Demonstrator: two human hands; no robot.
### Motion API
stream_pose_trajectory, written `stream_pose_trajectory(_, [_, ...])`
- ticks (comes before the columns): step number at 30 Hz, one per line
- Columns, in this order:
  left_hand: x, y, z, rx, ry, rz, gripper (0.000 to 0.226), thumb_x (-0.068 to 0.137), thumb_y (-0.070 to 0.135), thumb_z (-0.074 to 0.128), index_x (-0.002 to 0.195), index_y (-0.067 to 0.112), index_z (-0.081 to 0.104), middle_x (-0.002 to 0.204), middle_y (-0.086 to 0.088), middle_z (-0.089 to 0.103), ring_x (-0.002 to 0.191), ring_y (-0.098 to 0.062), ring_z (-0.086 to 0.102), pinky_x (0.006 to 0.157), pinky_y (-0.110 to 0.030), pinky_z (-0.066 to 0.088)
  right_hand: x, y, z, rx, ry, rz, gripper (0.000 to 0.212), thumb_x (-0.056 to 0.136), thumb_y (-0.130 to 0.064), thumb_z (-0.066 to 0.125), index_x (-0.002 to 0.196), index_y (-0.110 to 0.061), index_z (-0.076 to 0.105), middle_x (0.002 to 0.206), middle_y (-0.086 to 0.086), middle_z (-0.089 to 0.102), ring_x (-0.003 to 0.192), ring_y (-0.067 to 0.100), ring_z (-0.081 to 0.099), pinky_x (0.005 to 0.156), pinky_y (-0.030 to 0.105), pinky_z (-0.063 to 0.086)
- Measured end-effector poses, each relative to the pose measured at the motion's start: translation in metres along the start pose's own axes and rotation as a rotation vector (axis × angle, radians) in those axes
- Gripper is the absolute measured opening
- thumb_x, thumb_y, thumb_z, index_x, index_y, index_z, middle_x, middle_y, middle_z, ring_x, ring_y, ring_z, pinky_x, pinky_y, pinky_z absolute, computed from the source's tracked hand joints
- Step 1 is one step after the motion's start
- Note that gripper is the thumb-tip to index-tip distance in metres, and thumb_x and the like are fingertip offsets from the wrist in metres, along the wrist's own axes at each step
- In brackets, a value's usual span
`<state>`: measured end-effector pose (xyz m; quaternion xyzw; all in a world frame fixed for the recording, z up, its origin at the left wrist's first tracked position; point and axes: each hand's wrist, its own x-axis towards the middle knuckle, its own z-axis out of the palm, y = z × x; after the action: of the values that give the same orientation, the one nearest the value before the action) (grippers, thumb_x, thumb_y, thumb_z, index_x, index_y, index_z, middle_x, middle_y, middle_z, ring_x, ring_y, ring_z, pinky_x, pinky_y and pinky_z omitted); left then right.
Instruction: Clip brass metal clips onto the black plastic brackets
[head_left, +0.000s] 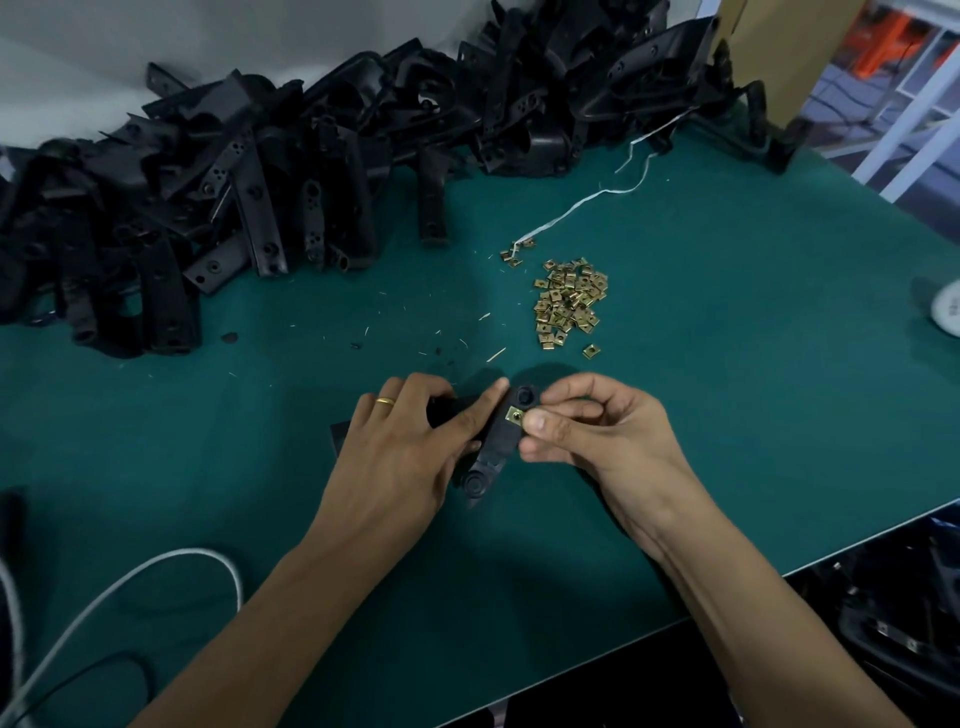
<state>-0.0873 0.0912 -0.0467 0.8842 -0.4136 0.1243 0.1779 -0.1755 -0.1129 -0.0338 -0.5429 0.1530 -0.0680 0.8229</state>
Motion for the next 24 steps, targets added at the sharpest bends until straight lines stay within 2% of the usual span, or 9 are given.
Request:
stream_pose_trajectory(2, [0.0, 0.0, 0.0, -0.037, -0.004, -0.009, 0.05, 0.103, 0.029, 0.039, 0.152, 0.036, 0.047, 0.116, -0.007, 0.054, 0.097, -0.028, 0.051, 0.08, -0.045, 0.045, 0.003, 0.002, 0.002, -0.048, 0.015, -0.039, 0.027, 0.07, -0.015, 0.093, 0.091, -0.012, 0.075, 0.082, 0.015, 0.073, 0.068, 0.028, 0.075, 0.067, 0.034, 0.062])
stream_pose_trajectory(4, [-0.001, 0.001, 0.0, -0.08, -0.02, -0.029, 0.049, 0.101, 0.028, 0.04, 0.15, 0.036, 0.046, 0.115, -0.006, 0.054, 0.096, -0.027, 0.052, 0.081, -0.047, 0.048, 0.007, 0.002, 0.001, -0.225, 0.082, -0.134, 0.027, 0.072, -0.024, 0.093, 0.09, -0.016, 0.074, 0.081, 0.008, 0.072, 0.065, 0.021, 0.07, 0.062, 0.029, 0.058])
stream_pose_trajectory(6, [-0.002, 0.002, -0.001, -0.098, -0.031, -0.084, 0.048, 0.104, 0.031, 0.044, 0.151, 0.039, 0.046, 0.116, -0.004, 0.054, 0.097, -0.026, 0.052, 0.083, -0.047, 0.049, 0.016, 0.0, -0.009, -0.583, 0.253, -0.333, 0.019, 0.08, -0.032, 0.089, 0.089, -0.023, 0.074, 0.082, -0.005, 0.069, 0.071, 0.013, 0.064, 0.069, 0.023, 0.052])
stream_pose_trajectory(8, [-0.003, 0.003, -0.003, -0.104, -0.031, -0.141, 0.047, 0.104, 0.041, 0.041, 0.15, 0.039, 0.049, 0.115, -0.003, 0.054, 0.097, -0.025, 0.051, 0.084, -0.046, 0.05, 0.028, -0.007, -0.025, -0.904, 0.443, -0.506, 0.008, 0.089, -0.027, 0.082, 0.092, -0.022, 0.077, 0.089, -0.005, 0.067, 0.083, 0.012, 0.063, 0.081, 0.023, 0.05])
stream_pose_trajectory(11, [-0.005, 0.001, -0.004, -0.107, -0.047, -0.141, 0.05, 0.101, 0.042, 0.039, 0.151, 0.037, 0.049, 0.117, 0.0, 0.053, 0.099, -0.024, 0.051, 0.086, -0.046, 0.051, 0.043, -0.016, -0.045, -1.107, 0.505, -0.432, 0.016, 0.094, -0.021, 0.076, 0.108, -0.015, 0.079, 0.1, 0.004, 0.062, 0.089, 0.017, 0.06, 0.091, 0.026, 0.048])
stream_pose_trajectory(14, [-0.004, -0.002, -0.002, -0.128, -0.039, -0.139, 0.053, 0.099, 0.034, 0.049, 0.151, 0.035, 0.047, 0.117, 0.002, 0.051, 0.1, -0.024, 0.052, 0.09, -0.046, 0.05, 0.046, -0.013, -0.045, -1.187, 0.436, -0.402, 0.012, 0.095, -0.02, 0.075, 0.105, -0.015, 0.077, 0.103, 0.004, 0.059, 0.095, 0.017, 0.057, 0.091, 0.027, 0.046])
stream_pose_trajectory(18, [-0.003, 0.0, -0.001, -0.07, -0.029, -0.154, 0.053, 0.097, 0.036, 0.052, 0.15, 0.032, 0.05, 0.117, 0.001, 0.054, 0.101, -0.026, 0.055, 0.087, -0.048, 0.05, 0.039, -0.012, -0.044, -1.201, 0.322, -0.415, 0.008, 0.094, -0.014, 0.075, 0.094, -0.017, 0.067, 0.096, -0.007, 0.058, 0.091, 0.015, 0.053, 0.084, 0.027, 0.044])
stream_pose_trajectory(22, [-0.002, 0.003, -0.002, -0.055, 0.0, -0.152, 0.052, 0.098, 0.034, 0.052, 0.15, 0.032, 0.051, 0.114, -0.001, 0.056, 0.099, -0.027, 0.057, 0.086, -0.046, 0.051, 0.015, -0.004, -0.027, -0.881, 0.248, -0.35, 0.013, 0.096, -0.016, 0.074, 0.091, -0.028, 0.069, 0.088, -0.015, 0.069, 0.087, 0.004, 0.063, 0.078, 0.011, 0.044])
stream_pose_trajectory(24, [-0.002, 0.003, -0.002, -0.042, 0.01, -0.145, 0.052, 0.098, 0.034, 0.054, 0.15, 0.033, 0.051, 0.113, -0.002, 0.057, 0.098, -0.027, 0.057, 0.085, -0.045, 0.051, -0.002, 0.006, -0.013, -0.66, 0.169, -0.315, 0.014, 0.095, -0.013, 0.074, 0.093, -0.027, 0.071, 0.084, -0.008, 0.071, 0.079, 0.006, 0.065, 0.075, 0.013, 0.047])
